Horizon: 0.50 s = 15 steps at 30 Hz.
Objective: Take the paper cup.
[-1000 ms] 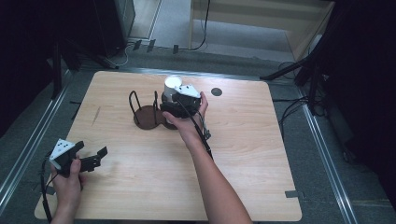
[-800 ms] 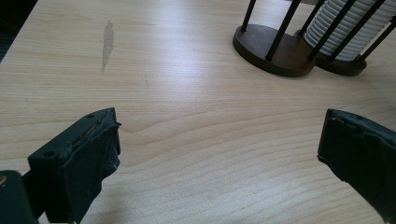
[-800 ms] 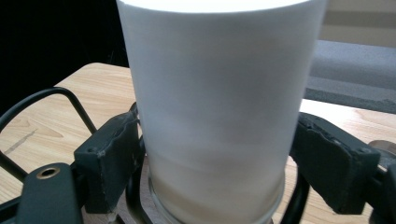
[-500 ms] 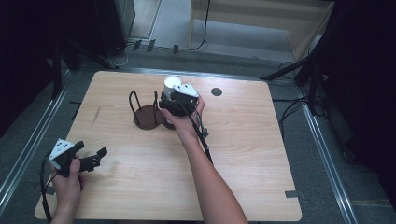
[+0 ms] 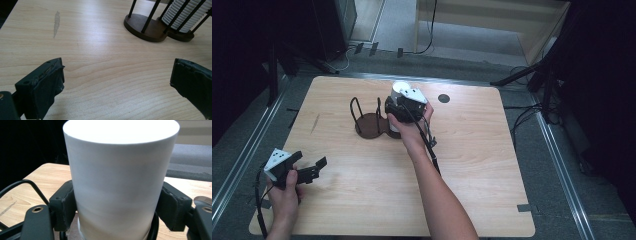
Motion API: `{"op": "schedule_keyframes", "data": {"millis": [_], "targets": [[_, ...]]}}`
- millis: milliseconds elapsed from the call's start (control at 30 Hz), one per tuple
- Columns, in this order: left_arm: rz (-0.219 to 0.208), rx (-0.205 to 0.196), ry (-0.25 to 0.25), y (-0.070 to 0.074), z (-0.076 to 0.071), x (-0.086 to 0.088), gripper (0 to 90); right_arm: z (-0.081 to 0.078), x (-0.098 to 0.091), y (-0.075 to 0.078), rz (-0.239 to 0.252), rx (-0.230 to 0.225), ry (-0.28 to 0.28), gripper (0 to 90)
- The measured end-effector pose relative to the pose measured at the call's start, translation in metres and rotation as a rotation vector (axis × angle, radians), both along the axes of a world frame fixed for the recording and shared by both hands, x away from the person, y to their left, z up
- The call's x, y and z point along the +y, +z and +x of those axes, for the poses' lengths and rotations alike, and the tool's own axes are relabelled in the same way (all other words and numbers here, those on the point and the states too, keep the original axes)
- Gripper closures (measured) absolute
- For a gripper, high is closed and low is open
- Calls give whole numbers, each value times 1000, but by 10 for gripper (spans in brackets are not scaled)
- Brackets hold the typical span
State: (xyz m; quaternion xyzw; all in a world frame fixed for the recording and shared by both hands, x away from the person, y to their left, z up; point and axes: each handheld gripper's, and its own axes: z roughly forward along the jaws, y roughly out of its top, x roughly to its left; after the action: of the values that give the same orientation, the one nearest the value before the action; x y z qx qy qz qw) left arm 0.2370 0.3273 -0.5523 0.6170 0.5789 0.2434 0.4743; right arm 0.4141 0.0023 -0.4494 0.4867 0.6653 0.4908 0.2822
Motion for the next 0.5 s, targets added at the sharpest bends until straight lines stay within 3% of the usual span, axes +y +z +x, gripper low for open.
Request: {"op": "schedule_keyframes", "data": {"millis": [500], "targets": [[2, -1, -2, 0, 0, 0, 0, 0, 4, 12, -3, -29, 9, 263]]}}
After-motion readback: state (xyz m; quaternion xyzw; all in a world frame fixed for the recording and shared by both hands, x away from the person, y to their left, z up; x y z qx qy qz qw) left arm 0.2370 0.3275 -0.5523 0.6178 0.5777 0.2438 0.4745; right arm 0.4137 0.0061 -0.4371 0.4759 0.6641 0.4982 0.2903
